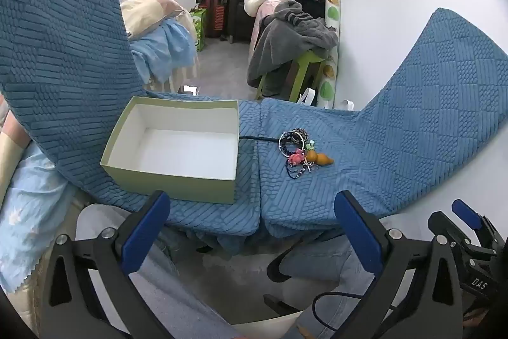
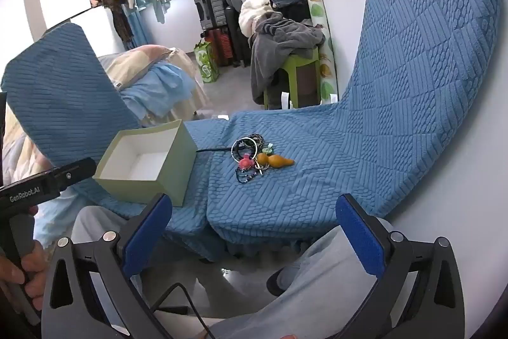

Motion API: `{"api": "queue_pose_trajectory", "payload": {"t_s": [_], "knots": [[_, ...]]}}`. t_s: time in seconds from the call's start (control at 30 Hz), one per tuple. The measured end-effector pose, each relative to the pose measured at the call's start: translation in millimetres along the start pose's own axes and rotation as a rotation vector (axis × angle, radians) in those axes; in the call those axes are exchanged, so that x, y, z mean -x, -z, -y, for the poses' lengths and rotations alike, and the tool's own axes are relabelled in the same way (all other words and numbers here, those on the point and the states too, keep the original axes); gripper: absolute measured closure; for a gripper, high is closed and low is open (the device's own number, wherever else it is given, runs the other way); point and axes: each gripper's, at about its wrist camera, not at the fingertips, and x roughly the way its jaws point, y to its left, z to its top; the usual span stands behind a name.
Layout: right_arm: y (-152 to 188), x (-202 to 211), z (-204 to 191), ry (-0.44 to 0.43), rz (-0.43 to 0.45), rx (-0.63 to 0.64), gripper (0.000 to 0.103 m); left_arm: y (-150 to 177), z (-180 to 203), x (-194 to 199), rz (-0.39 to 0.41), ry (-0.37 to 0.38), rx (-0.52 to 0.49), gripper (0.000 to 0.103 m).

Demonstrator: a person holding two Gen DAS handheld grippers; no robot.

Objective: Organize jewelry

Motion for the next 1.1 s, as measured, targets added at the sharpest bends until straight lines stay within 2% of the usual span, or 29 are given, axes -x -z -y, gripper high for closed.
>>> {"api": "queue_pose_trajectory", "payload": {"t_s": [0.13,0.27,1.1], "knots": [[-1.3,-0.3,0.4,0.006,0.001,-0.008,0.000,-1.4,-4.3,1.8,0.022,0.030,0.010,0.000],[-3.1,-5.6,-0.7,0.007,-0.009,-0.005,0.000,1.7,-0.2,8.0,0.038,0.008,-0.011,0.000],[4.4,-4.7,-0.6,0.005,-0.005,0.005,0.000,1.5,0.1,3.9,0.009,0.026,-0.002,0.000]]}}
